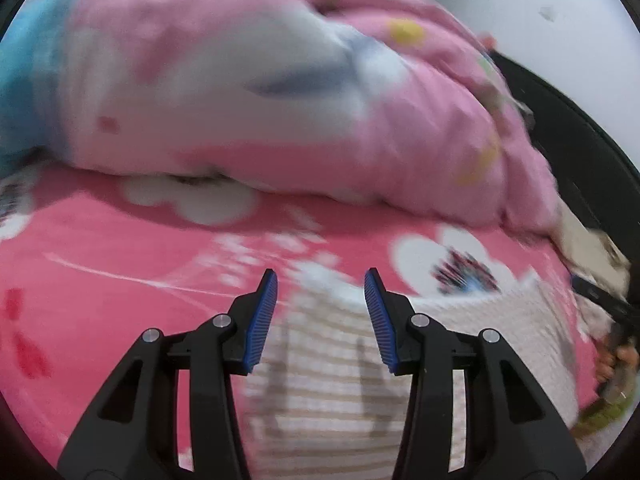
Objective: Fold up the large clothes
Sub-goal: 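Lift the coat with both tools and fold it over onto itself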
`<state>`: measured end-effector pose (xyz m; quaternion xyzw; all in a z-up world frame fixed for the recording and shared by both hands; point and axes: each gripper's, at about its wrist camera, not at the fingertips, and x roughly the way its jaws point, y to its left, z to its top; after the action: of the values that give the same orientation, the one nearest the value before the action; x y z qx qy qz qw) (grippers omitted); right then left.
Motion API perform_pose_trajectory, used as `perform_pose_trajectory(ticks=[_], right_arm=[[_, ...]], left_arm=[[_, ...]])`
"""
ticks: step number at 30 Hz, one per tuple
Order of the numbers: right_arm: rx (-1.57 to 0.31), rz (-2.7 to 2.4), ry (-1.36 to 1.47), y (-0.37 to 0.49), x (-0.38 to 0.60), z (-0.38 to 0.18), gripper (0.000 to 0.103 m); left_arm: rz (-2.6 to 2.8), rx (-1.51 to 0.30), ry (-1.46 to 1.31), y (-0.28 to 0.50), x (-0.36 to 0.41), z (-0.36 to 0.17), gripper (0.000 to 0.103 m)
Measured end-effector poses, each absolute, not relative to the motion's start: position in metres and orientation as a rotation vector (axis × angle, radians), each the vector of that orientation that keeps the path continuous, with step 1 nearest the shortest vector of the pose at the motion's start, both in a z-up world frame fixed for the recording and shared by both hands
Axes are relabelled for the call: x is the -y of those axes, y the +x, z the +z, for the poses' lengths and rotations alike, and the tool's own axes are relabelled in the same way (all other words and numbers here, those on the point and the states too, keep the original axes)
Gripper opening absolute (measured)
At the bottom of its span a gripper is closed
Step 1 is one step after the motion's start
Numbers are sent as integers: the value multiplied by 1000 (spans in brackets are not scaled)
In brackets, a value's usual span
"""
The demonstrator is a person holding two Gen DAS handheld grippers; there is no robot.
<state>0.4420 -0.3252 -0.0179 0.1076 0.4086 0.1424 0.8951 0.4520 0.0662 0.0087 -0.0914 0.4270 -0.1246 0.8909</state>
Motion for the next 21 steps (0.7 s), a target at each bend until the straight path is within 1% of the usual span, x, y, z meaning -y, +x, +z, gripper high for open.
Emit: perform_pose_trajectory(ticks=[3, 5, 6, 7, 8, 9, 10, 11, 12, 16, 17, 19, 21], right_arm=[[-921, 282, 221, 465, 311, -48, 63], [-970, 258, 276, 472, 327, -73, 63], [-970, 281, 336, 473, 339, -79, 61], [-957, 302, 411, 468, 355, -82, 58], [-948, 297, 450, 462, 367, -82, 55], [-938, 318, 520, 456, 384, -82, 52], [-939, 295, 555, 449, 398, -79, 52], [-956, 225, 539, 444, 405, -78, 57], [-964, 165, 513, 434, 413, -72, 57], [-891, 190, 496, 385, 410, -37, 57], [-877, 210, 472, 371, 401, -29, 58], [-875, 263, 380, 338, 368, -19, 61], [-874, 302, 305, 312, 345, -22, 65]], left_arm=[[-252, -991, -142, 471, -41, -29, 44], [-202, -1028, -166, 478, -51, -53, 46], [-192, -1031, -216, 479, -63, -60, 45], [-206, -1025, -264, 477, -72, -61, 40], [-218, -1010, -312, 473, -84, -59, 39], [-192, -998, -296, 468, -92, -54, 44], [-104, -985, -220, 462, -98, -48, 56], [-69, -970, -179, 458, -103, -44, 56], [-59, -956, -157, 450, -110, -38, 56], [-94, -860, -151, 407, -123, -1, 56], [-146, -822, -125, 388, -117, 13, 56], [-218, -803, -89, 361, -102, 26, 56], [-293, -824, -40, 335, -79, 25, 56]])
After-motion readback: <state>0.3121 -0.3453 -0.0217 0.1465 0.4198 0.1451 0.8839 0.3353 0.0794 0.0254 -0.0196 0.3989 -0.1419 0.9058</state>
